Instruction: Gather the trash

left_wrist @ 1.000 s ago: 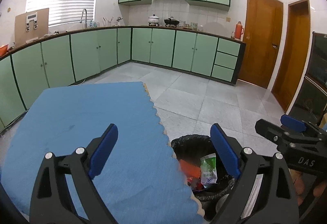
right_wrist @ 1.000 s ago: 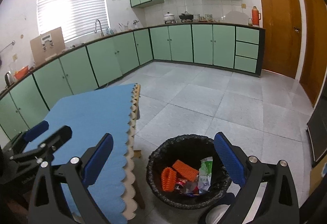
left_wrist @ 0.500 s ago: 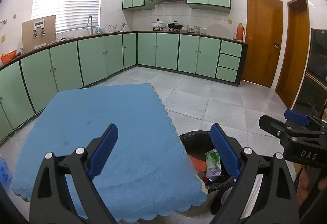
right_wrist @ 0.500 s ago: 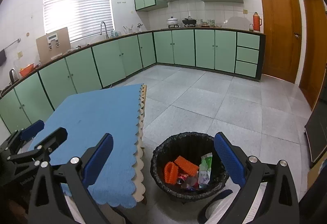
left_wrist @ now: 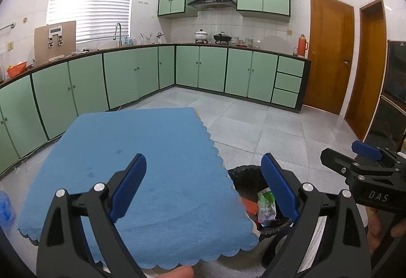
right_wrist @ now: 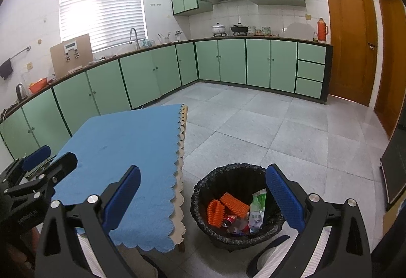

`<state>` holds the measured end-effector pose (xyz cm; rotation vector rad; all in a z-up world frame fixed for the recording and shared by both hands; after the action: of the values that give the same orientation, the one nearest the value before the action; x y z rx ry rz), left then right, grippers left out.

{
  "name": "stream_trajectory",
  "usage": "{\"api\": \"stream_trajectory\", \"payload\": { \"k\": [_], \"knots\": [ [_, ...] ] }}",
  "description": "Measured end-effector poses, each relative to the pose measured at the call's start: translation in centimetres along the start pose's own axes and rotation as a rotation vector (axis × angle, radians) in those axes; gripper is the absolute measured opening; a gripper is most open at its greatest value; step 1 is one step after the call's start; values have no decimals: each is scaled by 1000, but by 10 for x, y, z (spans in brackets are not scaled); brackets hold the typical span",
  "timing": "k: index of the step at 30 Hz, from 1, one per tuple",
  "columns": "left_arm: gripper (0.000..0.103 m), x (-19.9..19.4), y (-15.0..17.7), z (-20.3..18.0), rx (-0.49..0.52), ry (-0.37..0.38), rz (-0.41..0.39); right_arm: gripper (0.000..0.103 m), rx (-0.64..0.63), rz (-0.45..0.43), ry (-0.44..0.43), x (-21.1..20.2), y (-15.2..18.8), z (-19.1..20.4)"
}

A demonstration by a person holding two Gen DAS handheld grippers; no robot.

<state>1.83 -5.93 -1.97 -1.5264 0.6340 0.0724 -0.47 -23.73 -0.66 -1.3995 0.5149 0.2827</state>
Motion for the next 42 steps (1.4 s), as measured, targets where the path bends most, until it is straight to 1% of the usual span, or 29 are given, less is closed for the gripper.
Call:
{"api": "stream_trajectory", "payload": {
  "k": [15,42],
  "knots": [
    [89,-6,4,5,-12,-13,-3,97,-34,-17,-12,-4,-1,13],
    [89,-5,4,13,-20,-15,0,97,-45,-16,-15,-2,-3,14]
  ]
}}
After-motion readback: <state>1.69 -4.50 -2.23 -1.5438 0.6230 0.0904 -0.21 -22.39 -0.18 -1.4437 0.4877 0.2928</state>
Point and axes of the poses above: each gripper's, at about its wrist camera, not at the fingertips, and x roughly the way its jaws point, z to its left, y to its underside, the point moved 2 cm from there along x, roughly the way its jaws point, and after that the axes turned 5 degrees about y, right-handed, at the moved point
